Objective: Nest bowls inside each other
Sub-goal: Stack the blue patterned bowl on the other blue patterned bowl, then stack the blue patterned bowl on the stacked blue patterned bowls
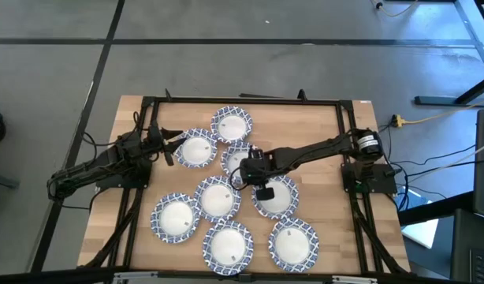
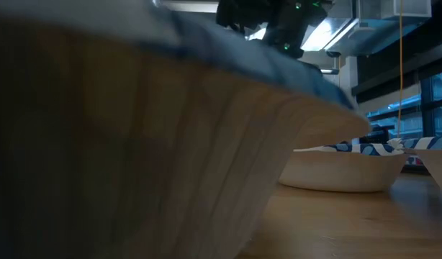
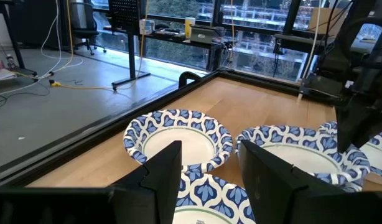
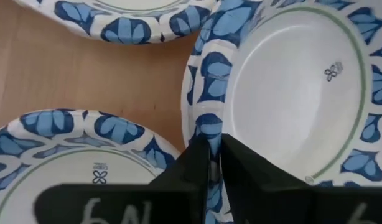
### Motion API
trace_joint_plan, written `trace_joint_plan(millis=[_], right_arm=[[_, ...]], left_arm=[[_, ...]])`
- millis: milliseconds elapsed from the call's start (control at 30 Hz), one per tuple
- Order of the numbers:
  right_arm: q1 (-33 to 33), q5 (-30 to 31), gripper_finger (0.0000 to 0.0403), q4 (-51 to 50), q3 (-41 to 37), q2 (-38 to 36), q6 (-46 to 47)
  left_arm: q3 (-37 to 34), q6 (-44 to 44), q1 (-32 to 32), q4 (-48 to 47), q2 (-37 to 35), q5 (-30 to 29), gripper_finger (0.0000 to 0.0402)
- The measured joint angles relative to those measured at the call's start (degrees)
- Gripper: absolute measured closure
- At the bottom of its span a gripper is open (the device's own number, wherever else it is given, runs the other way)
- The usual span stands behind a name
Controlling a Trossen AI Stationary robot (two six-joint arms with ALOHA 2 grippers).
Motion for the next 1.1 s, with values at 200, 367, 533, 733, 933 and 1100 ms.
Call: trace_joint_plan(millis=[200, 367, 533, 733, 933, 1100], right_arm=[[-0.4, 0.7, 0.0316, -0.1, 0.0, -0.1, 1.4], [-0.7, 1.2, 0.0281, -0.2, 0.0, -0.4, 1.3], [-0.8, 2.6, 0.0266, -0.6, 0.0, -2.0, 1.2], [-1.0, 3.0, 0.0265, -7.0, 0.0, -5.3, 2.1], [-2.4, 1.6, 0.0265, -8.0, -3.8, -9.3, 4.4], [-3.0, 1.2, 0.0265, -4.6, -11.1, -13.9, 6.4]], left_arm=[[0.0, 0.0, 0.0, 0.0, 0.0, 0.0, 0.0247], [0.0, 0.0, 0.0, 0.0, 0.0, 0.0, 0.0247], [0.0, 0.0, 0.0, 0.0, 0.0, 0.0, 0.0247], [0.0, 0.0, 0.0, 0.0, 0.0, 0.0, 0.0247], [0.0, 0.0, 0.0, 0.0, 0.0, 0.0, 0.0247], [0.0, 0.0, 0.0, 0.0, 0.0, 0.0, 0.0247]])
